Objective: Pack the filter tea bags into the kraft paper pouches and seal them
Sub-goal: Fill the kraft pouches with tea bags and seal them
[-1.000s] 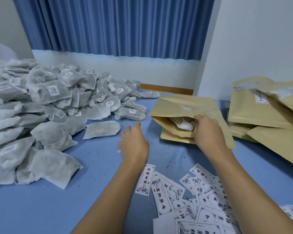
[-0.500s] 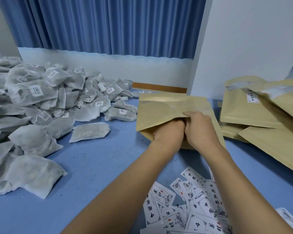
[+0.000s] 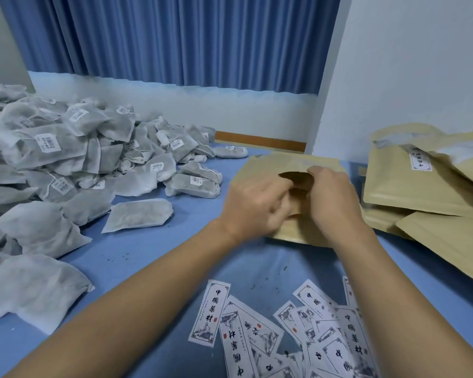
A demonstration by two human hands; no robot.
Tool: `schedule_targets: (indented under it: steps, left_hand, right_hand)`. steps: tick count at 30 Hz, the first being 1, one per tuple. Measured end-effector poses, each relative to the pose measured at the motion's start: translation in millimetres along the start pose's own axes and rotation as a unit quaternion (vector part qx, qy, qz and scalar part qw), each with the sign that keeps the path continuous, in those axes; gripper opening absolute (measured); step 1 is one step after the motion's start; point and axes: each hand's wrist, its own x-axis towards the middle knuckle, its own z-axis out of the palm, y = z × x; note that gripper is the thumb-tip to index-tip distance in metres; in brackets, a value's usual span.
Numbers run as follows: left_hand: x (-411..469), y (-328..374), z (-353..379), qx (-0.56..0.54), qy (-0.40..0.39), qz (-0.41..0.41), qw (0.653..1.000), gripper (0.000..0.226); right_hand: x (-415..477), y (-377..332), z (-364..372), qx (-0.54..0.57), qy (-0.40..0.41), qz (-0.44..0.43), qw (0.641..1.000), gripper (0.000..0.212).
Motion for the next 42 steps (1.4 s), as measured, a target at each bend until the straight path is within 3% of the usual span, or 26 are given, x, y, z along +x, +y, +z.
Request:
schedule_targets:
  steps: [1, 2, 4, 6, 8, 11, 13, 17, 20, 23, 25, 28, 30, 32, 34, 36, 38, 40, 42]
  left_hand:
    - [-5.7, -16.4, -5.3, 0.011, 0.067, -0.027, 0.997, 0.015]
    - [-9.5, -34.9, -9.1, 0.04, 0.084, -0.086, 0.992, 0.014]
    - [-20.1, -70.4, -10.2, 0.106, -0.012, -0.257, 0.961, 0.023]
    - [-36.1, -94.6, -7.5, 0.137, -0.14, -0.369, 0.909, 0.047]
    - [-52.6, -106.0, -7.0, 0.175, -0.232, -0.397, 0.871, 0.056]
    - [-61.2, -114.9, -6.3, 0.19, -0.253, -0.379, 0.87, 0.037]
    - [-56.7, -108.9, -6.9, 0.16, -0.199, -0.395, 0.882, 0.027]
    - [-49.9, -85.2, -12.1, 0.03, 0.032, -0.424, 0.905, 0.014]
    - [-39.1, -63.3, -19.7, -0.05, 0.174, -0.33, 0.926, 0.013]
    - [-28.5, -38.8, -17.6, -0.095, 0.22, -0.224, 0.945, 0.011]
    - [-27.6, -21.4, -9.1, -0.093, 0.175, -0.152, 0.968, 0.01]
    - [-33.2, -2.2, 8.3, -0.05, 0.015, -0.058, 0.997, 0.013]
    - [-25.8, 3.4, 20.4, -0.035, -0.133, -0.131, 0.982, 0.026]
    - [-2.4, -2.8, 32.3, -0.017, -0.269, -0.24, 0.933, 0.034]
    - [27.7, -14.6, 42.6, -0.026, -0.357, -0.289, 0.888, 0.036]
    - [53.9, -30.1, 49.2, -0.046, -0.364, -0.333, 0.869, 0.037]
    - [61.6, -38.5, 54.6, 0.011, -0.357, -0.33, 0.874, 0.037]
    - [50.6, -33.1, 54.6, 0.088, -0.364, -0.235, 0.897, 0.038]
    - [26.9, -27.1, 40.4, 0.051, -0.31, -0.077, 0.946, 0.032]
  right_hand:
    - [2.7, -0.2, 1.6, 0.0, 0.002, 0.003, 1.0, 0.038]
    - [5.6, -1.0, 4.0, -0.001, 0.001, 0.004, 1.0, 0.043]
    - [9.8, -3.4, 9.6, -0.011, -0.015, 0.01, 1.0, 0.041]
    - [12.1, -5.6, 15.0, -0.017, -0.031, 0.029, 0.999, 0.038]
    - [11.3, -6.6, 19.6, -0.02, -0.035, 0.044, 0.998, 0.04]
    - [8.8, -6.8, 25.0, -0.026, -0.039, 0.042, 0.998, 0.044]
    - [9.8, -6.5, 25.9, -0.023, -0.037, 0.042, 0.998, 0.044]
    - [14.1, -3.0, 25.5, 0.005, -0.029, 0.046, 0.999, 0.044]
    - [14.4, -1.4, 25.9, 0.016, -0.027, 0.05, 0.998, 0.046]
    - [13.3, -2.5, 25.8, 0.022, -0.024, 0.055, 0.998, 0.047]
    - [12.5, -4.0, 23.8, 0.027, -0.021, 0.055, 0.998, 0.046]
    - [12.1, -6.4, 16.2, 0.055, -0.014, 0.05, 0.997, 0.05]
    - [11.6, -9.0, 11.0, 0.082, -0.02, 0.024, 0.996, 0.048]
    - [10.2, -12.1, 7.1, 0.08, -0.033, 0.002, 0.996, 0.042]
    - [11.3, -13.5, 5.4, 0.077, -0.028, 0.002, 0.997, 0.043]
    - [13.2, -12.5, 5.2, 0.092, -0.008, 0.015, 0.996, 0.049]
    - [14.6, -9.9, 6.0, 0.1, 0.008, 0.026, 0.995, 0.055]
    - [16.4, -6.8, 7.9, 0.098, 0.009, 0.035, 0.995, 0.06]
    - [15.8, -3.5, 9.9, 0.087, 0.005, 0.044, 0.995, 0.06]
